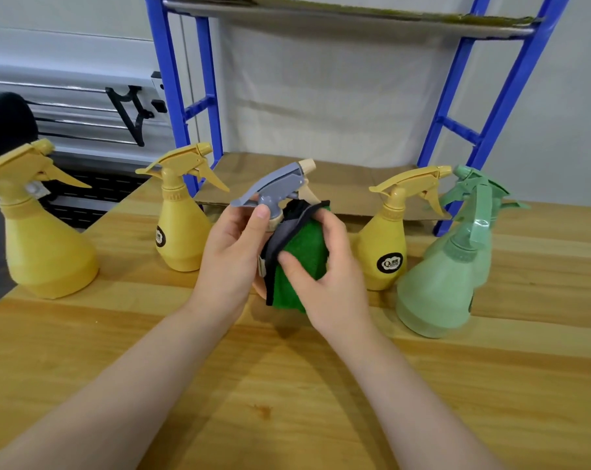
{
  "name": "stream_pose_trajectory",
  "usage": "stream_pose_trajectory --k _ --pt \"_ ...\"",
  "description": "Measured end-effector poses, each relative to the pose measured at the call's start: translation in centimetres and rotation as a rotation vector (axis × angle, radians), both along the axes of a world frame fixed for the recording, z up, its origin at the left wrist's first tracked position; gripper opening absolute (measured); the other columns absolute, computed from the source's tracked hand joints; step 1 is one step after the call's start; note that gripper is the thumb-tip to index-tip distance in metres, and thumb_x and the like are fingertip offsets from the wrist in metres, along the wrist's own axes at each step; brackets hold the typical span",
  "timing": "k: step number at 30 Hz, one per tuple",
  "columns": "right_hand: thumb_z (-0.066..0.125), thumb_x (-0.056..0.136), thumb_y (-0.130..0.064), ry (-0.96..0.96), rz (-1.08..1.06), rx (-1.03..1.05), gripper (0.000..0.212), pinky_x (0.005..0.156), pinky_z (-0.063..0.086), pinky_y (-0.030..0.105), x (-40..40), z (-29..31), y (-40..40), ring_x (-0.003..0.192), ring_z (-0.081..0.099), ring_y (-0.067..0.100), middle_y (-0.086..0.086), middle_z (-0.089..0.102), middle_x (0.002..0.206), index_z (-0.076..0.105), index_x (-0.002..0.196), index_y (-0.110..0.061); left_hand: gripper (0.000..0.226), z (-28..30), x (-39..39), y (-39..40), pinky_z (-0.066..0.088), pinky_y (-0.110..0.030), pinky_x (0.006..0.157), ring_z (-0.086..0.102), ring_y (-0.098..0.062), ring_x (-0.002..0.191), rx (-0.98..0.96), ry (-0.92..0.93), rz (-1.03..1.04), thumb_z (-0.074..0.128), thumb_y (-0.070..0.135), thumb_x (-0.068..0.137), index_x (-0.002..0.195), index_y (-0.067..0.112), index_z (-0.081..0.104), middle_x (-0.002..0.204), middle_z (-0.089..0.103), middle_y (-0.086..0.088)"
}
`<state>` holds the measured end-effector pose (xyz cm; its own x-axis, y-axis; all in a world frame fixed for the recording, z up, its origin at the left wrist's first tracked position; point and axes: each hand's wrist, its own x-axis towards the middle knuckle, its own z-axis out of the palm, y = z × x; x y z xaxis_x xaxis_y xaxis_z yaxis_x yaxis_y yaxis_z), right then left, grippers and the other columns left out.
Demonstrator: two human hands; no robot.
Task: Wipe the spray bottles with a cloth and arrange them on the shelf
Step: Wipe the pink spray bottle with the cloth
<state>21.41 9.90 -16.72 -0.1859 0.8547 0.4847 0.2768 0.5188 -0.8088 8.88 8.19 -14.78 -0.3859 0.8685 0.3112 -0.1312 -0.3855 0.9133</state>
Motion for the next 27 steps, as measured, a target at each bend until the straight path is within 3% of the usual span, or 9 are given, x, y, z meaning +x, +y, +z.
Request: stream_pose_trajectory --k 5,7,11,15,17,19,21,24,27 --pt "0.077 0.078 -0.043 -0.079 -0.163 0.070 0.069 0.097 0.042 0.020 0.1 0.4 -0.4 0.117 0.052 0.005 -0.014 0.058 0.126 0.046 0.137 -0.025 0.012 0.1 0.5 -0.1 0.055 -0.028 0.081 0.067 -0.015 0.096 0.099 0.087 -0.083 0.057 0.023 0.095 0.105 0.024 0.065 0.097 0.072 0.005" --pt "0.076 0.078 -0.044 -0.061 -0.212 0.139 0.066 0.096 0.038 0.013 0.0 0.4 -0.7 0.113 0.049 0.001 -0.017 0.055 0.121 0.050 0.134 -0.021 0.015 0.1 0.6 -0.2 0.053 -0.030 0.087 0.066 -0.015 0.098 0.126 0.090 -0.068 0.057 0.019 0.097 0.101 0.029 0.067 0.097 0.072 0.005" --pt "0.075 0.080 -0.043 -0.021 -0.233 0.174 0.061 0.094 0.033 0.004 -0.3 0.4 -1.0 0.110 0.046 -0.004 -0.017 0.052 0.117 0.052 0.131 -0.018 0.017 0.2 1.0 -0.2 0.053 -0.026 0.082 0.067 -0.011 0.094 0.138 0.048 0.003 0.054 0.013 0.098 0.100 0.026 0.065 0.092 0.072 0.008" --pt "0.076 0.081 -0.039 0.044 -0.251 -0.009 0.055 0.100 0.042 0.026 -0.5 0.2 -0.6 0.113 0.051 0.003 -0.011 0.057 0.121 0.052 0.128 -0.021 0.017 0.0 0.5 0.2 0.050 -0.026 0.074 0.062 -0.008 0.082 0.127 -0.012 0.089 0.053 0.022 0.100 0.098 0.034 0.065 0.085 0.068 0.013" --pt "0.076 0.082 -0.037 0.060 -0.220 -0.009 0.054 0.100 0.044 0.030 -0.5 0.2 -0.5 0.113 0.052 0.003 -0.010 0.058 0.122 0.052 0.128 -0.022 0.017 0.0 0.3 0.3 0.051 -0.029 0.077 0.064 -0.010 0.086 0.137 -0.020 0.079 0.053 0.022 0.100 0.099 0.034 0.065 0.088 0.069 0.012" --pt "0.076 0.083 -0.034 0.040 -0.143 0.035 0.057 0.101 0.041 0.019 -0.4 0.3 -0.6 0.114 0.048 -0.005 -0.011 0.055 0.125 0.051 0.132 -0.021 0.017 0.0 0.6 0.1 0.052 -0.029 0.085 0.066 -0.013 0.098 0.149 -0.012 0.033 0.053 0.019 0.098 0.101 0.031 0.065 0.097 0.071 0.009" --pt "0.072 0.084 -0.037 -0.022 -0.112 0.111 0.062 0.100 0.033 0.009 -0.3 0.3 -0.6 0.115 0.042 -0.009 -0.009 0.052 0.126 0.048 0.138 -0.018 0.015 -0.1 0.8 -0.1 0.052 -0.030 0.090 0.066 -0.015 0.104 0.153 0.007 -0.029 0.056 0.017 0.097 0.104 0.027 0.065 0.102 0.072 0.006" --pt "0.058 0.085 -0.051 -0.225 -0.197 0.246 0.066 0.106 0.035 0.028 0.0 0.2 -0.1 0.122 0.040 0.014 0.003 0.050 0.130 0.049 0.139 -0.014 0.014 -0.1 0.8 -0.3 0.052 -0.034 0.091 0.065 -0.019 0.105 0.159 0.076 -0.079 0.060 0.019 0.094 0.104 0.027 0.066 0.104 0.070 0.001" --pt "0.059 0.078 -0.060 -0.404 -0.226 0.261 0.076 0.108 0.037 0.037 0.1 0.0 0.2 0.125 0.040 0.022 0.006 0.049 0.133 0.051 0.136 -0.012 0.012 0.0 1.5 -0.7 0.051 -0.019 0.077 0.066 -0.002 0.088 0.165 0.131 -0.082 0.056 0.008 0.096 0.105 0.013 0.060 0.089 0.070 0.013"
